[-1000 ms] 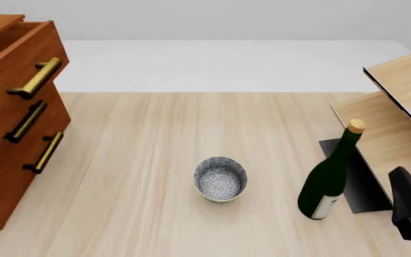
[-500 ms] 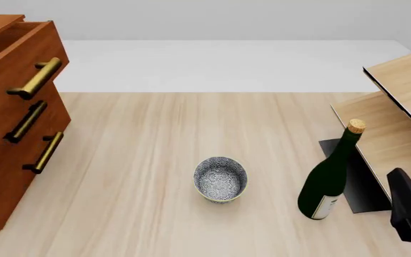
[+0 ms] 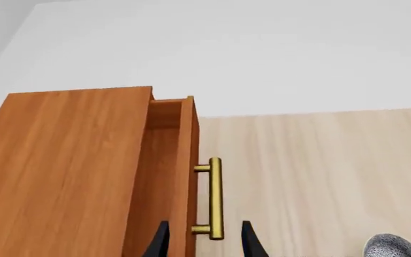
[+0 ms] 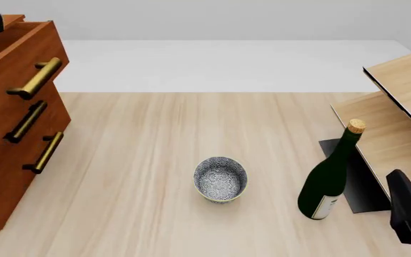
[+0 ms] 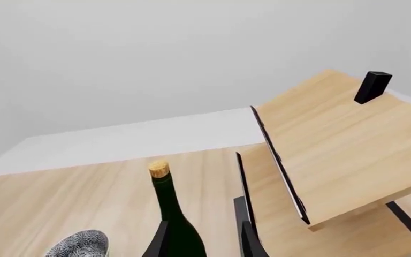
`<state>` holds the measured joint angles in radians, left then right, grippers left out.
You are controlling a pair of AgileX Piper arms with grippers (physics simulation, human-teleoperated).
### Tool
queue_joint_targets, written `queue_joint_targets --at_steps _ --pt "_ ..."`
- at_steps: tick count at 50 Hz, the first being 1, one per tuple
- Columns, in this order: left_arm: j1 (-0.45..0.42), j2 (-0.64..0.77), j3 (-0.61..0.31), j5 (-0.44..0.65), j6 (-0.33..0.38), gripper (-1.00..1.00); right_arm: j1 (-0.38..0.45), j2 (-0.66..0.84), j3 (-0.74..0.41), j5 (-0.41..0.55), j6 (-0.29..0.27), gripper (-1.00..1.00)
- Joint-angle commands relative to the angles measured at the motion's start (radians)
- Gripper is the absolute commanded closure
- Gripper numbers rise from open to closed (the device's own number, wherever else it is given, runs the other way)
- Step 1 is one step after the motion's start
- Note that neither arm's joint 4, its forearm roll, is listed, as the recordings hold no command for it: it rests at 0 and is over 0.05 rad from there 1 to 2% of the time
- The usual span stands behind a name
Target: Close the bottom drawer of the cabinet and open the top drawer.
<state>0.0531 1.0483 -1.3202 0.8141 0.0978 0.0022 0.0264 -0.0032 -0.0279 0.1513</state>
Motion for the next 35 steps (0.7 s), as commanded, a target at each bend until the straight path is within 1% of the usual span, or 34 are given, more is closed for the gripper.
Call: queue_joint_targets --at_steps 1,2,3,4,7,16,21,26,29,31,35 --pt "0.049 -0.016 0.097 -0.053 -0.019 -1.0 -0.003 -0.002 0.0 0.002 -0.006 -1.0" --pt "0.055 -0.017 0.102 -0.057 -0.01 -1.0 -0.002 -0.003 0.0 0.003 -0.008 -1.0" --pt "0.057 -0.015 0.103 -0.058 -0.02 -1.0 -0.002 -0.004 0.0 0.003 -0.008 -1.0" --pt "0.067 -0.016 0.107 -0.062 -0.007 -1.0 -0.001 -0.005 0.0 0.004 -0.009 -1.0" --pt "0.071 -0.018 0.12 -0.07 -0.014 -1.0 0.0 -0.005 0.0 0.004 -0.012 -1.0" --pt "0.09 -0.009 0.201 -0.122 -0.037 -1.0 0.002 -0.003 0.001 0.002 -0.014 -1.0" --pt "0.077 -0.005 0.243 -0.147 -0.05 -1.0 0.003 -0.003 0.0 0.002 -0.013 -1.0" --pt "0.055 -0.003 0.294 -0.173 -0.083 -1.0 0.003 -0.001 0.0 0.0 -0.01 -1.0" --pt "0.046 0.001 0.319 -0.191 -0.089 -1.0 0.002 0.003 0.001 -0.003 -0.008 -1.0" --pt "0.053 0.006 0.331 -0.205 -0.079 -1.0 0.002 0.004 0.001 -0.003 -0.007 -1.0" --pt "0.042 0.017 0.36 -0.228 -0.093 -1.0 0.003 0.004 0.001 -0.003 -0.003 -1.0"
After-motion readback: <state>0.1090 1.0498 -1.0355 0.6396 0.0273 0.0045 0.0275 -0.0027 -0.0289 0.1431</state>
